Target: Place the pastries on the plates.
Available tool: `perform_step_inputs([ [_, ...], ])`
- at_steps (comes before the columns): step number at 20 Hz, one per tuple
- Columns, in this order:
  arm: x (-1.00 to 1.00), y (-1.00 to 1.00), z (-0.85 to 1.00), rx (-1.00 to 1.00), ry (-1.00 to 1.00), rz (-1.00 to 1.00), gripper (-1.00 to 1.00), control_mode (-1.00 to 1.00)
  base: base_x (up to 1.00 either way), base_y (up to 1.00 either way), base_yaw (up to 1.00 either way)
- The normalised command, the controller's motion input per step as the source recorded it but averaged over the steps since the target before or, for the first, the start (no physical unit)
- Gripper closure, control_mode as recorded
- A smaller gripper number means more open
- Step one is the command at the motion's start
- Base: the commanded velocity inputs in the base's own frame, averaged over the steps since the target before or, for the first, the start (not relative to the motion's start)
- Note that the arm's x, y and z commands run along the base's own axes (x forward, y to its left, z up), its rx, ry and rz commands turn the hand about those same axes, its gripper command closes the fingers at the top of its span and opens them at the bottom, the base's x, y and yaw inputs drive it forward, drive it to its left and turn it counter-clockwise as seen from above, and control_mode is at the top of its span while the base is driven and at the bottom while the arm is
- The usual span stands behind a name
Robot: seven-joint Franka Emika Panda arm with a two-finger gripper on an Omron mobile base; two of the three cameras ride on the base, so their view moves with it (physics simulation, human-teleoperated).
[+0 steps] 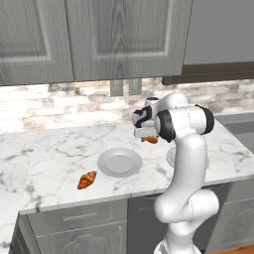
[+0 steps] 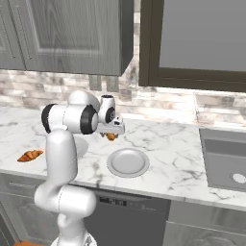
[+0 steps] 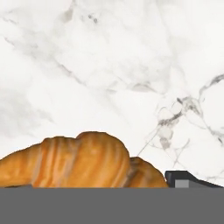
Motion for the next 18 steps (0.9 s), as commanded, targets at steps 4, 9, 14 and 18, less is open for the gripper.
perform_step_inputs([
  [4,0.00,0.00,0.00,0.00,0.00,0.00,1.00,-1.00,0.00,0.00,0.00],
  [9,-0.38,0.00,0.56,-0.01,-0.09,0.00,1.00,-1.00,0.00,0.00,0.00],
  [14,-0.86,0.00,0.64,-0.03,-0.01,-0.05,1.00,-1.00,0.00,0.00,0.00],
  [18,-0.99,0.00,0.33,0.00,0.00,-0.09,1.00,-1.00,0.00,0.00,0.00],
])
